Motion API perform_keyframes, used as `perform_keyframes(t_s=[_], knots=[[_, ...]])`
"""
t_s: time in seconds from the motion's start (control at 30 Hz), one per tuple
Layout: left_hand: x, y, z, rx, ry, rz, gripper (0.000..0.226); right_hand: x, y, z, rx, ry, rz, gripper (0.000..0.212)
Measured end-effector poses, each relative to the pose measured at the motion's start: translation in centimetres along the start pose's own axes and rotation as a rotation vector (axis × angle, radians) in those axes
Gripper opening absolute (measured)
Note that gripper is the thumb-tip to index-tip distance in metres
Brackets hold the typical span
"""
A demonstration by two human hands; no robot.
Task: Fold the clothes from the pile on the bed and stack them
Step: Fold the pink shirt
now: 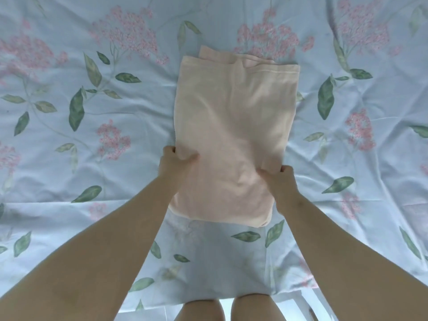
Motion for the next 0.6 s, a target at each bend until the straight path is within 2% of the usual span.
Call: perform_keyframes(t_s=[0.07, 0.13, 0.3, 0.47, 0.6], knots=[[-0.4, 1.7, -0.2, 0.029, 0.050, -0.012, 0.035, -1.2, -1.0, -1.1, 0.029, 0.103, -0.024, 0.030], [-0.5, 2.7, -0.1, 0.039, 0.127, -0.031, 0.033, -1.8, -1.5, -1.0, 0.014, 0.138, -0.023, 0.019], [-0.5, 3.1, -0.6, 0.038, 0.295, 0.008, 0.049, -1.9, -2.2, 0.4, 0.118, 0.109, -0.063, 0.023], [0.4, -0.5, -1.5, -0.328, 0.365, 0.044, 0.044, 0.5, 0.3, -0.5, 0.367, 0.020, -0.080, 0.029], [-0.1, -2.4, -0.9, -0.409, 0.342, 0.021, 0.035, 0.7, 3.7, -1.2, 0.461, 0.077, -0.032, 0.031]])
Point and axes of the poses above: each hand's wrist, its own x-axis towards the middle knuckle, its own z-axis out of the back of the hand, y = z × x, the point moved 9 cm from there along x, towards the middle knuckle, and after that the axes turned 13 degrees about z, right-handed, at the moved point
